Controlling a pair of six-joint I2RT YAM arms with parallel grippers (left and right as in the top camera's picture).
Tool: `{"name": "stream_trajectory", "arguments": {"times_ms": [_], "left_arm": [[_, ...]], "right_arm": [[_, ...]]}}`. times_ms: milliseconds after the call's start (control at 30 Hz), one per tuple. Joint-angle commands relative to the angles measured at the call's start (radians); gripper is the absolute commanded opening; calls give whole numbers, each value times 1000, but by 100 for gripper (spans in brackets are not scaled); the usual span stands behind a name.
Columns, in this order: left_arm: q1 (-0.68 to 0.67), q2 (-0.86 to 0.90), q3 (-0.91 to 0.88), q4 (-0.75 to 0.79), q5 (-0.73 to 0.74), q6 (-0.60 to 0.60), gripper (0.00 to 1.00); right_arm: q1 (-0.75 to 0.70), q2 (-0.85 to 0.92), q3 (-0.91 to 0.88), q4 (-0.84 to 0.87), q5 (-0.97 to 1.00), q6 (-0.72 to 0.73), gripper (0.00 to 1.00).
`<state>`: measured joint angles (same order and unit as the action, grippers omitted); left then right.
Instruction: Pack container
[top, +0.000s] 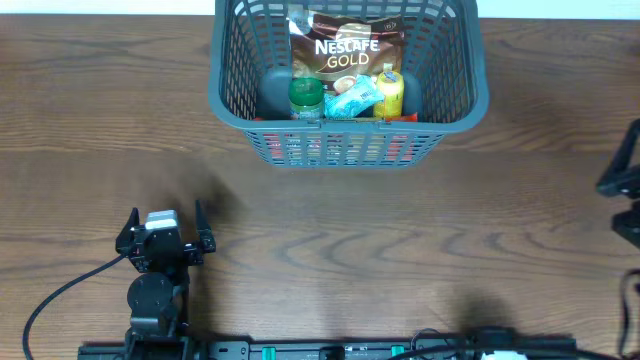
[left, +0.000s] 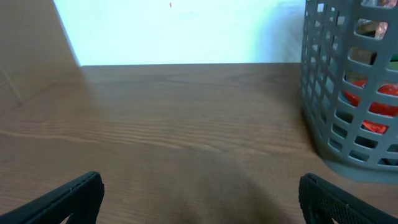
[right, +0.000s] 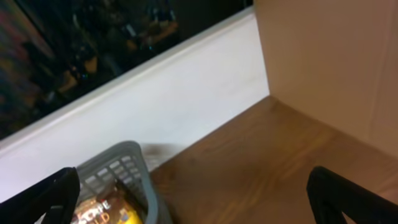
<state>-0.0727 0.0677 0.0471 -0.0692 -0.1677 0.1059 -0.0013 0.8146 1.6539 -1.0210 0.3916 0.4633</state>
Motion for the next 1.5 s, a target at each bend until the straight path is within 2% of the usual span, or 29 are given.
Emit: {"name": "stream_trajectory", "arguments": {"times_ms": [0,167,300,700,967,1167,1467], "left_arm": [[6,-10,-30,-11,-1,10,99],[6,-10,-30,-11,-1,10,99],[6,-10,-30,-11,-1,10,98],[6,-10,-30,-11,-1,10,99],[6,-10,-30,-11,-1,10,98],[6,-10,-30,-11,-1,10,98],[6,-10,-30,-11,-1,10,99]], "right_arm": [[16,-100,-187,84,1,108,99],[16,-227,-425,129,1,370,99],[16,-304,-569,200,1,393,99],[16,-570,-954,583,-15,87,99],[16,-698,-1162,820,-164,-156,99],[16,-740,-1263,928,-252,-265,99],[16,-809,-1325,930,-277,-309,99]]}}
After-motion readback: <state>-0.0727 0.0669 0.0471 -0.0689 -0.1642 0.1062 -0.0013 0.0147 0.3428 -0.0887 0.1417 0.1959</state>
